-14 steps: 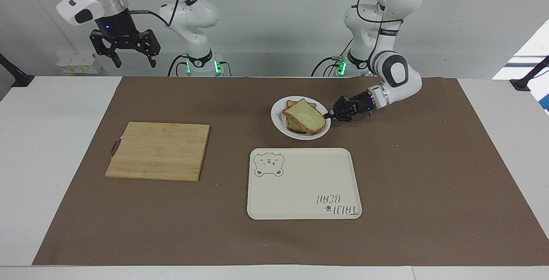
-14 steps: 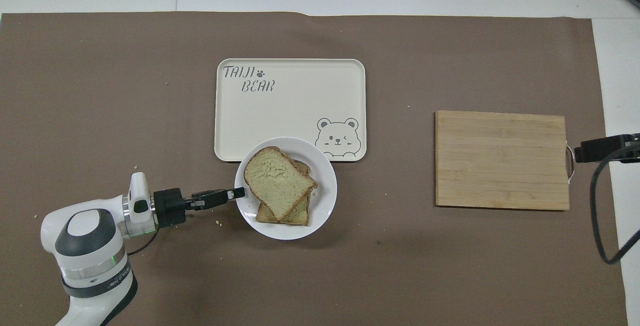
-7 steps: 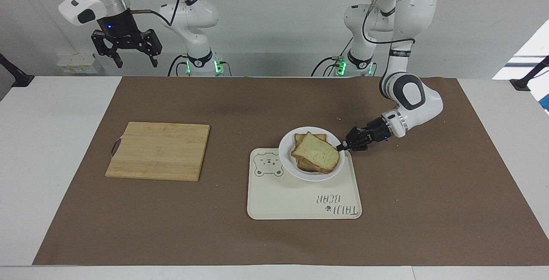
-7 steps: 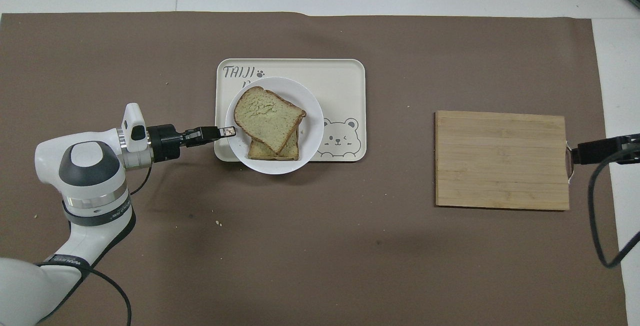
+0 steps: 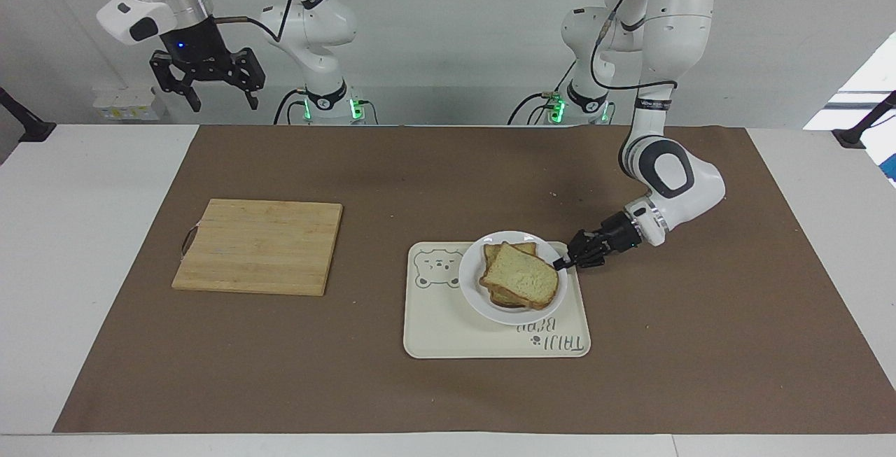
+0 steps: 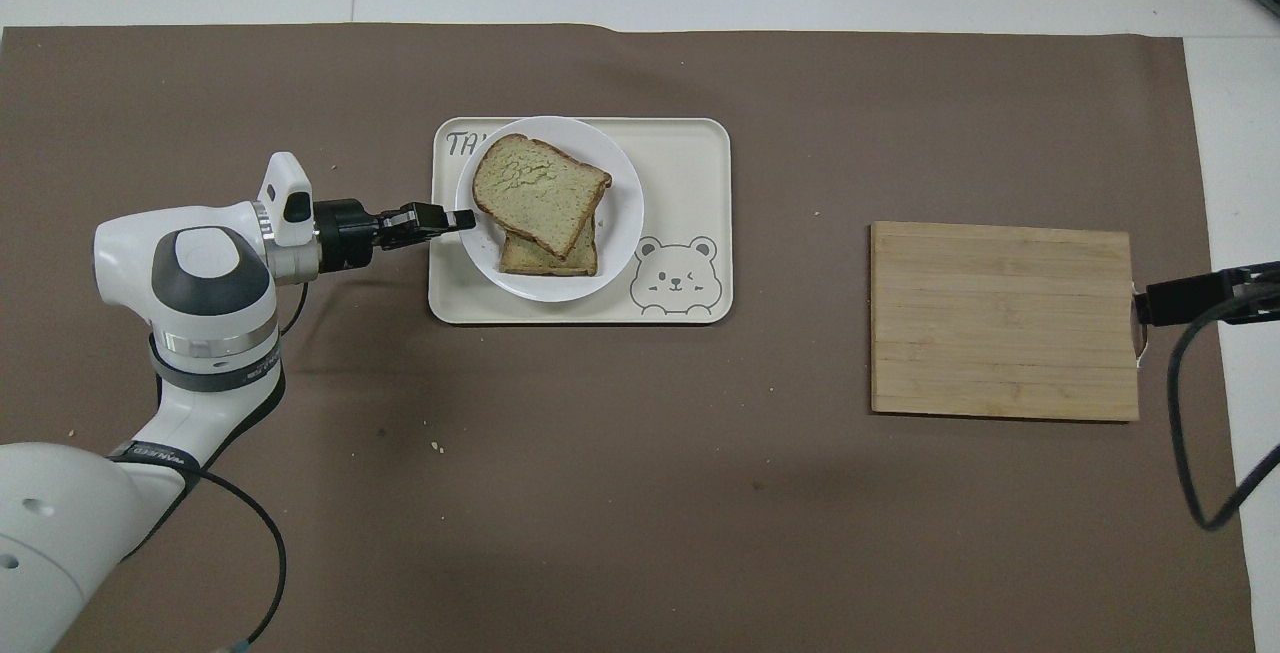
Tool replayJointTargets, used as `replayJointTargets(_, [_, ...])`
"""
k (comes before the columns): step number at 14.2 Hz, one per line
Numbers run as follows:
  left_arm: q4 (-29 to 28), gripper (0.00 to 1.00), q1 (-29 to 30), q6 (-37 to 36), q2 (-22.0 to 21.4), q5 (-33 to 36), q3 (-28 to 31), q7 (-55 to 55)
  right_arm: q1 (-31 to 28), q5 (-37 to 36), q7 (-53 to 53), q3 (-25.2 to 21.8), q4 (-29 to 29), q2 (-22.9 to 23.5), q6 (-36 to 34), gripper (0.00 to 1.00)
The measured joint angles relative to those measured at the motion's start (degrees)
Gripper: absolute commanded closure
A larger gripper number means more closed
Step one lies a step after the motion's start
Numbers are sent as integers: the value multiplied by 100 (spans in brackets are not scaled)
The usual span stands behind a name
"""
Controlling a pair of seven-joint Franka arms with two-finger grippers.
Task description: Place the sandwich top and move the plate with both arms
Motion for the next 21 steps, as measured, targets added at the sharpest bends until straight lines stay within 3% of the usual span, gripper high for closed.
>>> replayJointTargets(3, [47,94,-40,15,58,135,-39,-84,2,0,0,21,0,0,0,0])
replayJointTargets(8, [72,39,-83,146,79,319,-47,-101,3,0,0,31,0,0,15,0])
replayJointTargets(12, [138,18,-82,173,77,770,-29,-98,-18,1,0,9,0,0,15,0])
replayJointTargets(13, [201,6,-79,183,72,996,-5,-108,-21,0,0,-10,0,0,15,0])
replayJointTargets(14, [270,0,-71,193,58,1215,37,-115,-22,0,0,-24,0,0,15,0])
replayJointTargets(21, [405,0,-33,204,-468,3493,559,-367,-21,1,0,-28,0,0,15,0])
